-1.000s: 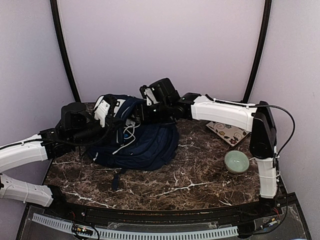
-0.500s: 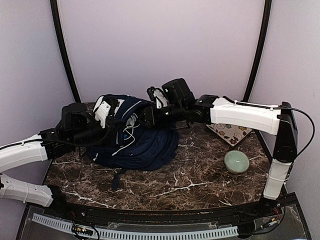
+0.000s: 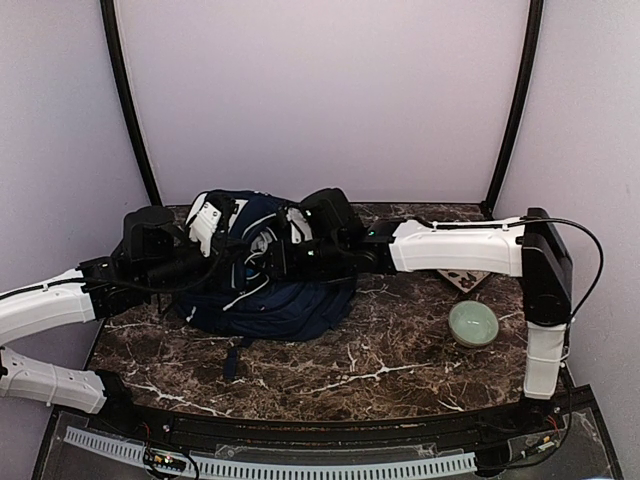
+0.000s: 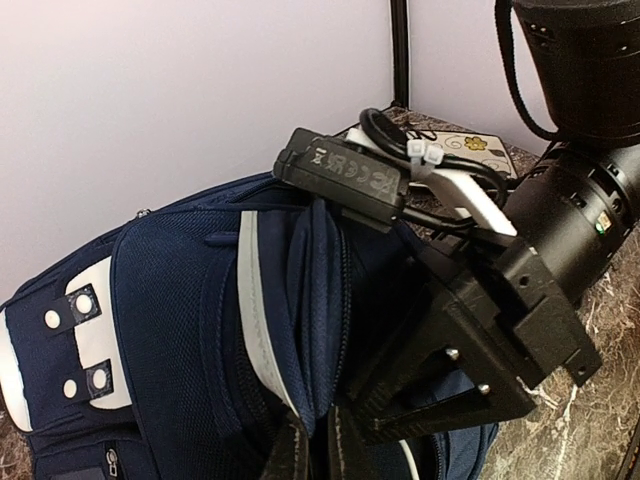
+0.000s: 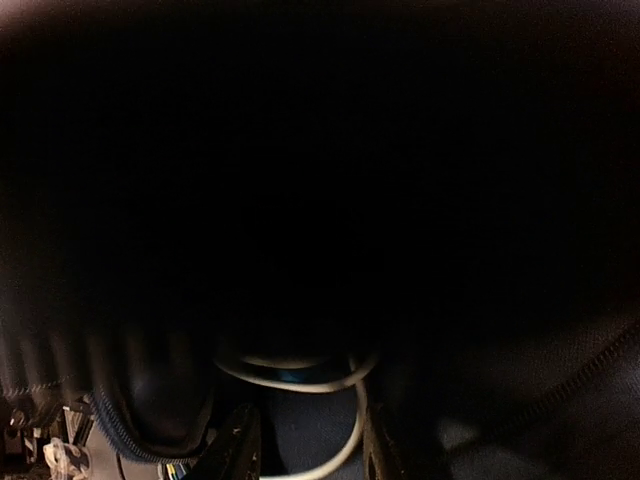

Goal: Pack the student bag
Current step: Place the charger in the upper front pocket of the bag.

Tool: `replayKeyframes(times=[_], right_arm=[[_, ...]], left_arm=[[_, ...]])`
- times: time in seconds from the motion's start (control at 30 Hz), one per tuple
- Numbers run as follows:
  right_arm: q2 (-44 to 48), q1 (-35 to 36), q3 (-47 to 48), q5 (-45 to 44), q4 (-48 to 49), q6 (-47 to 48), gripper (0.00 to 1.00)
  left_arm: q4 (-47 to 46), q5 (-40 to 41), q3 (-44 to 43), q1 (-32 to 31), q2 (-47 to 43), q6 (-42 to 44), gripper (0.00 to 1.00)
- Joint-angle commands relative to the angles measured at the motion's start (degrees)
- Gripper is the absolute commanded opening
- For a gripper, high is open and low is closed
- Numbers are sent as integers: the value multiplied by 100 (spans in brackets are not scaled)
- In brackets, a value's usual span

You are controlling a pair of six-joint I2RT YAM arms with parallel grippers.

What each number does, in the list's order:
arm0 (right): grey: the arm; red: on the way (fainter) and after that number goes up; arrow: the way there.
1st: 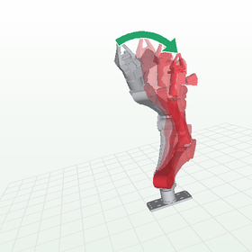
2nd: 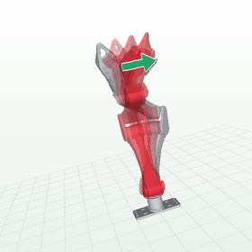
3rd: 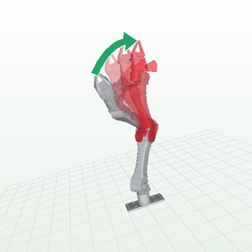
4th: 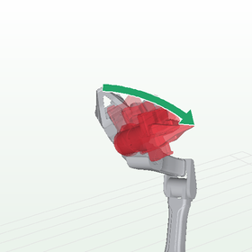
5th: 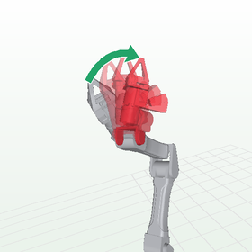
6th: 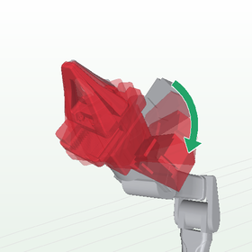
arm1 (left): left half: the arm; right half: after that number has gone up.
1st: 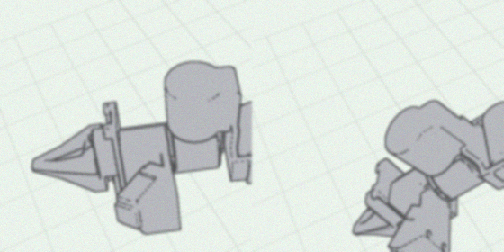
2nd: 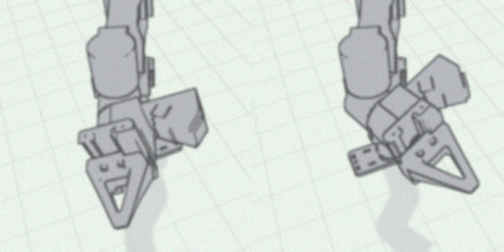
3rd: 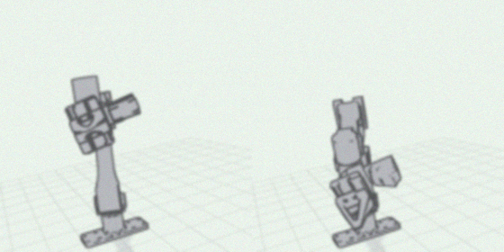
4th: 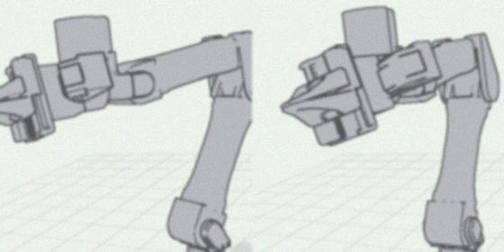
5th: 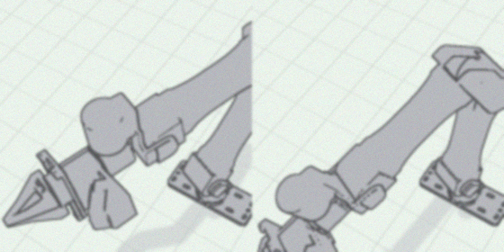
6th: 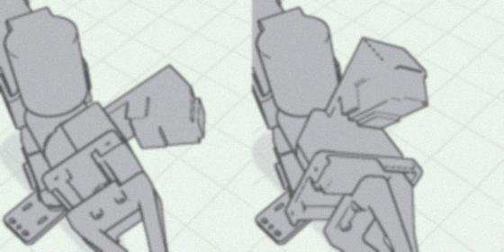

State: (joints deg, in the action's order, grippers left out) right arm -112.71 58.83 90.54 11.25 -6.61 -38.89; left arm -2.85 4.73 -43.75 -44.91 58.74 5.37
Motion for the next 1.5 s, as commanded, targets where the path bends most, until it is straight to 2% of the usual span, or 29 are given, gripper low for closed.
replayKeyframes(times=[0.0,0.2,0.33,0.5,0.7,0.83,0.9,1.03,1.17,1.27,1.47], right_arm=[[-442,20,54,377,144,-234,34],[-439,24,-71,527,274,-237,29],[-470,32,-239,705,413,-364,20],[-199,32,-320,919,786,-271,21],[690,32,-488,412,643,1137,26],[990,145,-365,637,246,2305,33],[1049,363,-303,392,-17,3292,35],[1057,834,-638,-682,-120,5697,40],[1015,1077,-1105,-1011,503,7443,44],[891,1092,-1125,-1143,909,7708,44],[409,1087,-813,-1451,830,8047,45]], left_arm=[[-663,-216,-158,-71,-337,122,0],[-666,-192,-158,-71,-328,94,0],[-672,-158,-159,-71,-310,85,0],[-642,-91,-165,-71,-276,92,0],[-585,-39,-199,-71,-231,58,0],[-578,-29,-204,-71,-240,35,0],[-590,-25,-203,-75,-240,27,0],[-585,25,-193,-55,-237,24,0],[-593,20,-195,-45,-240,17,0],[-586,32,-195,-36,-247,34,0],[-585,42,-188,-36,-275,64,0]])
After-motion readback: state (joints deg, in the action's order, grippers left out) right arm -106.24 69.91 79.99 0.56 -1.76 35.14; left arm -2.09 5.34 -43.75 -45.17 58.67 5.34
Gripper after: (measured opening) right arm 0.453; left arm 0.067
